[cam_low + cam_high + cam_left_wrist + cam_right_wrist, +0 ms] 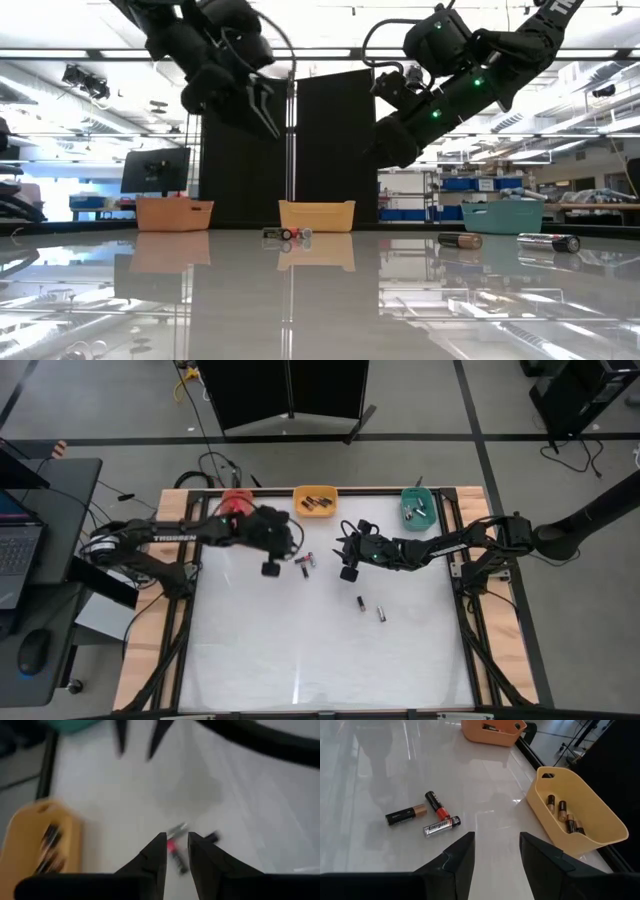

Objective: Sort batteries
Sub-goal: Put the gold battery into the yellow bin

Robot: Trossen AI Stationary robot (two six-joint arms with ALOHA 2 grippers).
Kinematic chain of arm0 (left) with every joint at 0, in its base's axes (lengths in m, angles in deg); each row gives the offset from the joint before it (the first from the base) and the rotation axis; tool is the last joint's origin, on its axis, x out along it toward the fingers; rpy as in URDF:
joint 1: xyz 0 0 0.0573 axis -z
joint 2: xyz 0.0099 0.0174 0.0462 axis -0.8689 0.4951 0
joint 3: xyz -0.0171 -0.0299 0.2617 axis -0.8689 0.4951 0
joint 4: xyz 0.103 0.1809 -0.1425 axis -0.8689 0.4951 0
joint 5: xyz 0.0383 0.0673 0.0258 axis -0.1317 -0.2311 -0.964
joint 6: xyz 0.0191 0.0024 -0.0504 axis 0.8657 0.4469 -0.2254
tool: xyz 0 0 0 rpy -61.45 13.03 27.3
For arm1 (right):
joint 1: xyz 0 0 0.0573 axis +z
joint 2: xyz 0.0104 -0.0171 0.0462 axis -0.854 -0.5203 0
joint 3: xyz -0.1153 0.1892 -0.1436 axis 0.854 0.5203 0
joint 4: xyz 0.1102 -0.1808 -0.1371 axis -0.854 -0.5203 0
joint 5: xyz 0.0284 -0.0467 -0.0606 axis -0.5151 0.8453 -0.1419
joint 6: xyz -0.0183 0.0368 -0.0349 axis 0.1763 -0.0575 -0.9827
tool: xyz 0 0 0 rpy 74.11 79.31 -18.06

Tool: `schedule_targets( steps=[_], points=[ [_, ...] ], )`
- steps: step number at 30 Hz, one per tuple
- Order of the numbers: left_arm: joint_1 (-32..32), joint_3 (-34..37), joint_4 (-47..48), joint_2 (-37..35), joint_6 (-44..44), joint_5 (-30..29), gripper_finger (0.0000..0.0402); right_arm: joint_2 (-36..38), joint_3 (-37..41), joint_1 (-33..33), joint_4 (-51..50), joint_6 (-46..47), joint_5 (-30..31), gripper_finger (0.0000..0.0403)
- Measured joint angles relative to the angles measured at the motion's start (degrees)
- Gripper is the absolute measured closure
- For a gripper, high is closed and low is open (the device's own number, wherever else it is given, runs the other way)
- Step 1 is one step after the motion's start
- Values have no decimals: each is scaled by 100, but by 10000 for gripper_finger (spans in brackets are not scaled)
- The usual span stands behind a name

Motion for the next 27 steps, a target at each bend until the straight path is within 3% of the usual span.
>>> schedule_targets(
  steps=[5,15,21,27],
  points=[
    [444,-158,282,312,239,-17,318,0,-2,0,-84,0,0,237],
    [512,-1765,2143,1746,1494,539,318,83,-2,-16,-656,11,11,236],
    [514,-2150,2463,2467,2203,458,318,324,-7,-86,-1012,-1,114,236],
    [549,-2161,2372,2768,2605,-47,318,539,-7,-166,-1297,-5,121,234]
  ],
)
